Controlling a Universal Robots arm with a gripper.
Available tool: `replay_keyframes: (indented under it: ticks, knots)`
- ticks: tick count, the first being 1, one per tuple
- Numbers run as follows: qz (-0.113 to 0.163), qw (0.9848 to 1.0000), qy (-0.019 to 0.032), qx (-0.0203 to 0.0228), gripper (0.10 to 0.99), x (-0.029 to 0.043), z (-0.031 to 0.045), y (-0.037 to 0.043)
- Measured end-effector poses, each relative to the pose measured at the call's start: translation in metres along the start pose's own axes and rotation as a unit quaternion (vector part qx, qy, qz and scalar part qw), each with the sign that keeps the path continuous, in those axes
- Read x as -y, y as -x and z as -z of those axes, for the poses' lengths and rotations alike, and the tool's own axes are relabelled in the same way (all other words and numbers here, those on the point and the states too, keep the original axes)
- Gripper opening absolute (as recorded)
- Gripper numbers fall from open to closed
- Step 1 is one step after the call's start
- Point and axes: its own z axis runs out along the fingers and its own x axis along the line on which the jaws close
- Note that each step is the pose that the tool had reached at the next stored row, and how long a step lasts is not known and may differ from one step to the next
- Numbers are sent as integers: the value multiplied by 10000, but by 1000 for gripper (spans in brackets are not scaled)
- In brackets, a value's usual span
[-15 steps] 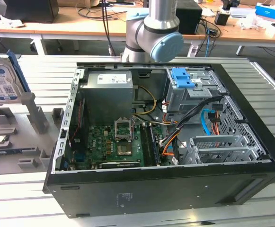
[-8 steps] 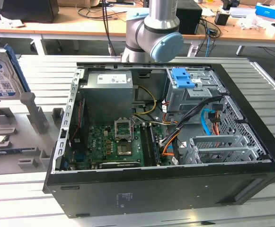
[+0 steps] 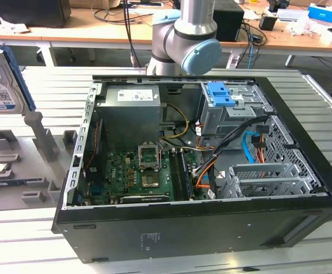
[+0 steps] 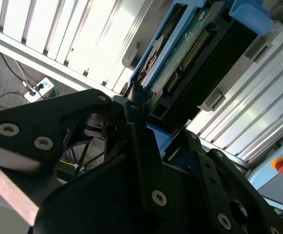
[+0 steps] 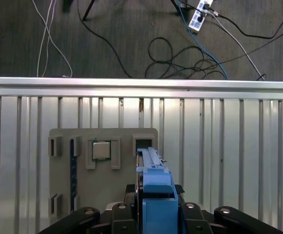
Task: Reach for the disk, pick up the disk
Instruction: 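Pick up the disk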
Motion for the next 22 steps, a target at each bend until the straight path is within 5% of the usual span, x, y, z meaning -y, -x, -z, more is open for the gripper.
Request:
replay_keyframes:
  ticks: [22]
  knots:
    - [-1,10000,3,0,369,3,476,6]
